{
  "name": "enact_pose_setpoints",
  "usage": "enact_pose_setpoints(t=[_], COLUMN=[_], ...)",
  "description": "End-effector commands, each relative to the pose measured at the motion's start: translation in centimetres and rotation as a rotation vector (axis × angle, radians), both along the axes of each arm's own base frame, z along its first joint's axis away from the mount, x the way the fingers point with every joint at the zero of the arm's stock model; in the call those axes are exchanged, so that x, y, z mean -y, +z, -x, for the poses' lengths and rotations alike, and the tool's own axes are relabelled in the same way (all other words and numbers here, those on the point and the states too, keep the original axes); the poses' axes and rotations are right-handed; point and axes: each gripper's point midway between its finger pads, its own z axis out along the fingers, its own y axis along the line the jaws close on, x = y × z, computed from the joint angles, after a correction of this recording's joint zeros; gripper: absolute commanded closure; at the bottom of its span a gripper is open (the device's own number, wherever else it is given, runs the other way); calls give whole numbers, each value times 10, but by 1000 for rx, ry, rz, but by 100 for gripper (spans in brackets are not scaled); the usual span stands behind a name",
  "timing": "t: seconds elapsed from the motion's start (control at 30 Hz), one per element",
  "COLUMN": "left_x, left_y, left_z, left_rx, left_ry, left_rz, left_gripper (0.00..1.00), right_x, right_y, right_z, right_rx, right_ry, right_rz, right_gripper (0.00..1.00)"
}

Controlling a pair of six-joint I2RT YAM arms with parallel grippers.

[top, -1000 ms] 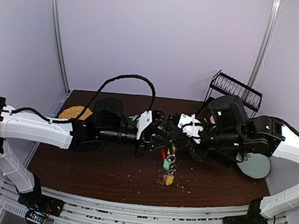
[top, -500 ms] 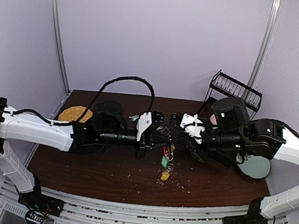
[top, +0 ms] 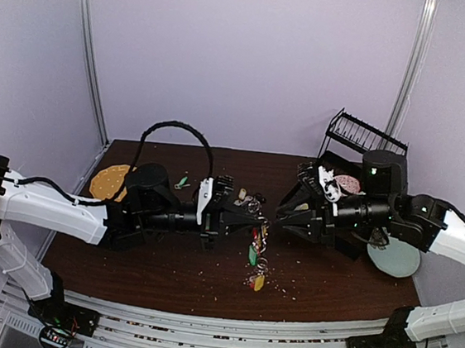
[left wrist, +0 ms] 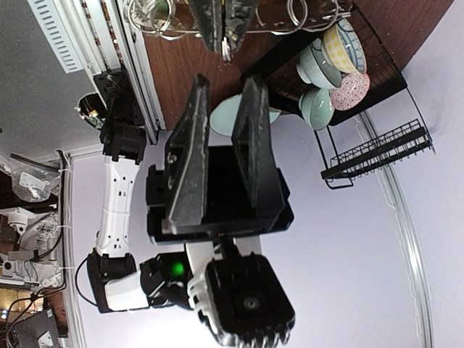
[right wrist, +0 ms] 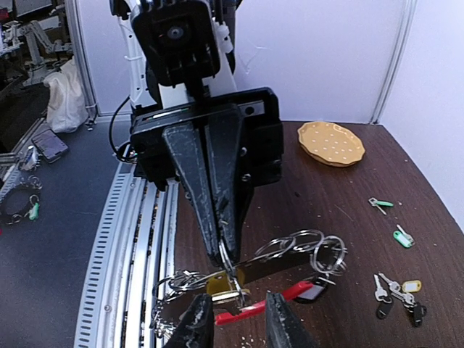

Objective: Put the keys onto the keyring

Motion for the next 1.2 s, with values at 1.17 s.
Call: enact_pose_setpoints(t=[1.17], left_x=[-11], left_y=[70], left_z=[30], left_rx=[86], left_ry=[-169], left_rz=[383], left_gripper=[100], right_x=[-28], right_y=[13], right_z=[18], right_rx=[-48], right_ry=[156], right_rz=[-101], right_gripper=[100])
